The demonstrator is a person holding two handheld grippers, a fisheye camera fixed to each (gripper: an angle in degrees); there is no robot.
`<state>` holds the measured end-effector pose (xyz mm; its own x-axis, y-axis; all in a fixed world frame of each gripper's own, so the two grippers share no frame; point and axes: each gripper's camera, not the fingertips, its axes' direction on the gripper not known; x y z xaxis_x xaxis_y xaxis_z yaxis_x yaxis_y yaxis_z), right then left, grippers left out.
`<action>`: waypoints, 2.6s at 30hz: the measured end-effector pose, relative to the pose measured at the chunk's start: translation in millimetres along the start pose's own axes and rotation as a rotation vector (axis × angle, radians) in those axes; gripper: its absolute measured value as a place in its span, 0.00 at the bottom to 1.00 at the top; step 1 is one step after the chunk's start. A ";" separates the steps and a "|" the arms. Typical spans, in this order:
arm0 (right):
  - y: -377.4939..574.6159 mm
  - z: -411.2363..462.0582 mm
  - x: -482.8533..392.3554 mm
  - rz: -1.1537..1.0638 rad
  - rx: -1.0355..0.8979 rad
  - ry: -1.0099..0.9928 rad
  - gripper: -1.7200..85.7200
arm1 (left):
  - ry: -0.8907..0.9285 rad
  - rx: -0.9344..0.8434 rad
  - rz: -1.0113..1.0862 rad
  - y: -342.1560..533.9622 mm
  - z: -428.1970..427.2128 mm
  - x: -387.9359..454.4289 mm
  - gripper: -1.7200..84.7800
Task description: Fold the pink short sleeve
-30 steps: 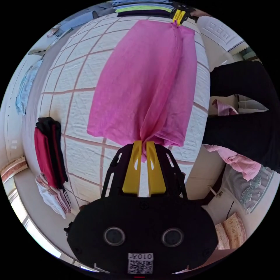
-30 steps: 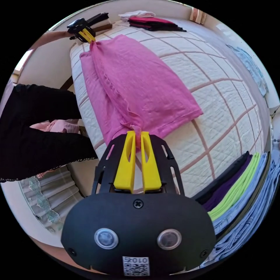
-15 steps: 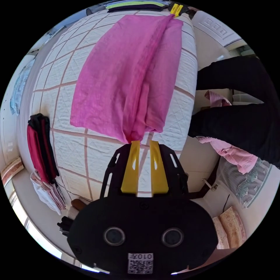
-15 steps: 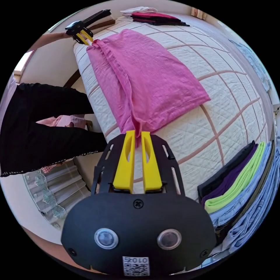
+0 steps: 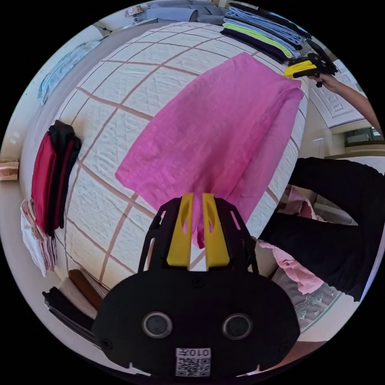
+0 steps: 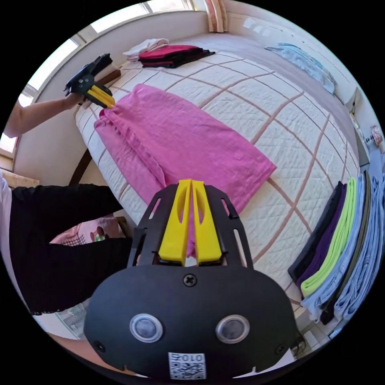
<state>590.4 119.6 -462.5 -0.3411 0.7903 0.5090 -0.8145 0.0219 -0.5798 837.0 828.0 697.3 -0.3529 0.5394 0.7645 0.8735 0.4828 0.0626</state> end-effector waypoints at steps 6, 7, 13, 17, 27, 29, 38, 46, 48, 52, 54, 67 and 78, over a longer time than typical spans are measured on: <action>9.8 43.3 -31.1 -0.131 -0.172 -0.002 0.05 | -0.008 -0.086 0.189 35.4 18.9 34.7 0.04; 19.2 46.1 -35.3 -0.149 -0.186 0.006 0.05 | -0.022 -0.096 0.213 41.6 19.9 39.5 0.04; 45.5 43.2 -24.5 -0.097 -0.254 -0.023 0.05 | -0.028 -0.107 0.155 100.0 10.5 33.8 0.05; 31.1 12.9 7.2 0.054 -0.045 -0.028 0.06 | 0.091 0.062 -0.174 139.5 -8.0 -22.6 0.08; -8.5 34.6 182.2 0.493 0.201 -0.212 0.19 | 0.453 0.346 -0.612 184.8 40.7 -225.0 0.14; -13.2 49.5 192.2 0.494 0.183 -0.270 0.18 | 0.468 0.314 -0.604 184.4 53.3 -239.6 0.14; -45.7 51.6 175.7 0.410 0.188 -0.237 0.06 | 0.606 0.483 -0.571 227.8 62.4 -261.6 0.04; -86.2 92.6 199.4 0.461 0.030 -0.289 0.07 | 0.544 0.371 -0.714 264.4 98.2 -282.7 0.06; -86.3 90.2 200.7 0.519 0.069 -0.296 0.08 | 0.566 0.403 -0.754 278.1 103.3 -290.1 0.08; -82.5 38.0 168.0 0.653 0.254 0.045 0.09 | 0.426 0.524 -0.898 332.6 75.5 -295.5 0.11; -96.5 17.3 128.6 0.563 0.346 0.148 0.11 | 0.350 0.559 -0.910 366.8 53.2 -282.0 0.13; -356.7 99.9 -113.4 -0.337 0.119 -0.091 0.17 | 0.814 0.504 -1.311 455.0 147.7 -116.5 0.18; -592.9 138.9 -123.0 -0.779 -0.200 -0.235 0.17 | 0.875 0.610 -1.286 443.7 187.2 -111.5 0.18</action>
<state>1050.1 -75.6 -93.0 0.1782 0.3562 0.9173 -0.7666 0.6346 -0.0976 1201.1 1111.2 519.8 -0.2237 -0.8155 0.5338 -0.1414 0.5691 0.8101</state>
